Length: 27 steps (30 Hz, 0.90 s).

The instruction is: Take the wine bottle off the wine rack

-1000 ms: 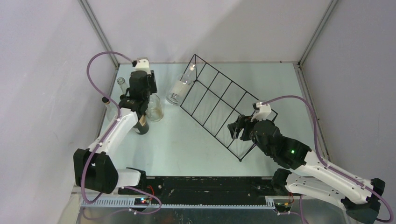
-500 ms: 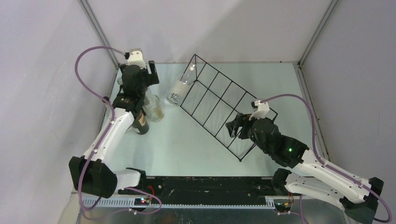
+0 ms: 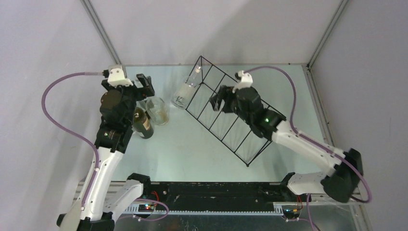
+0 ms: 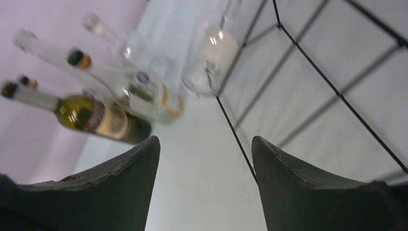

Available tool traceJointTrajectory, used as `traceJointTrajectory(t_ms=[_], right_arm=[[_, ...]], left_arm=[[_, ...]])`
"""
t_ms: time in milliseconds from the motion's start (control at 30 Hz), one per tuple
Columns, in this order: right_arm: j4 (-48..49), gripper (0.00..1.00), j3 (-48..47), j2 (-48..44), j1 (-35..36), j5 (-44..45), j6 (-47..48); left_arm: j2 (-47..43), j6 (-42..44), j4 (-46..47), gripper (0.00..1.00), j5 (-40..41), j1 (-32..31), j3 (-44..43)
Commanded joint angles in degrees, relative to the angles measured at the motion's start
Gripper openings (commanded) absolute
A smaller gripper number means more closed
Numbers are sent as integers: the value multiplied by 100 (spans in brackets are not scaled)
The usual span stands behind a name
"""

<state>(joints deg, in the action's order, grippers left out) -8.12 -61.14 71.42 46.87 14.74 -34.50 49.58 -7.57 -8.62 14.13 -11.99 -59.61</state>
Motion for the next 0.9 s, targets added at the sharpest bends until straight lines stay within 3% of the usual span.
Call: traceJointTrajectory(t_ms=[0,433,567,867], right_arm=[[754,73,-1096,962,-312,-345,-100],[985,71,-3906,4013,-659,-77,-374],[861,71,-4555,4545,-679,139,-529],[554,70,-4960,5147,-778,633,-898]], left_arm=[[-110,-174,222,100,238,21,354],[-67,-29,90,98,410,22,346],[-50,6,65,99,447,29,332],[-32,43,18,98,500,23,330]])
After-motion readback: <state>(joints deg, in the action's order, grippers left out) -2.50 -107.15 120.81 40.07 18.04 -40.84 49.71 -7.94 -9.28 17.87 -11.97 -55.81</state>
